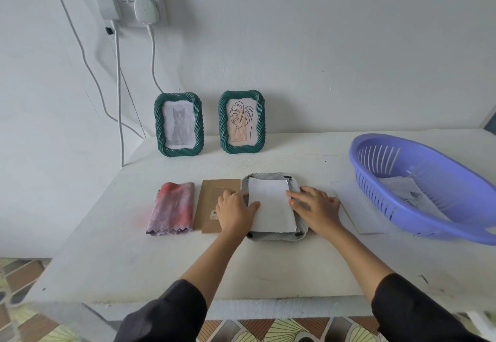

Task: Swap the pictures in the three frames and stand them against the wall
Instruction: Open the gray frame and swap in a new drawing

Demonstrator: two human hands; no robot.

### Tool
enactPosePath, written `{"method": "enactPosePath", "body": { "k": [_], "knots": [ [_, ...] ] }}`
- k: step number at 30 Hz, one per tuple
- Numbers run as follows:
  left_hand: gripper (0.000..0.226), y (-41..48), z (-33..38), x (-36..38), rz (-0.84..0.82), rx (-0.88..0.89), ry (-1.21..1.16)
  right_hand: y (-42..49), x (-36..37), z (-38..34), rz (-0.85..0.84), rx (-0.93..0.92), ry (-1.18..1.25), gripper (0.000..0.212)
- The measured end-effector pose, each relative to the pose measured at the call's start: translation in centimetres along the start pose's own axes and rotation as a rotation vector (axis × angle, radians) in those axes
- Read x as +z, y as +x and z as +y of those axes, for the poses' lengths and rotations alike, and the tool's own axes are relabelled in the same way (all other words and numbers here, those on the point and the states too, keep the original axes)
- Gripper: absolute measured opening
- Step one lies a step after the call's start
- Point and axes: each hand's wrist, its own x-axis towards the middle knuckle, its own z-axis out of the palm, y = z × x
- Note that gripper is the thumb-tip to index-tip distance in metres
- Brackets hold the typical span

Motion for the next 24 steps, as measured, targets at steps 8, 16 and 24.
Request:
{"method": "enactPosePath", "body": {
  "k": [8,16,24],
  "knots": [
    [0.016,0.5,0.6,-1.2,0.087,-0.099,-0.43,-1.9,-4.4,-0.8,0.093,-0.125,0.075,0.048],
    [0.016,-1.1,6.7,-0.8,-0.237,-0.145,-0.914,-3.3,-13.9,3.4,0.045,0.316,-0.328,0.038],
    [0.022,-2.2,12.2,7.1,-0.408,-0.277,-0.984,-2.2,-17.5,6.7,-0.002,0.164,0.03,0.035]
  ]
}}
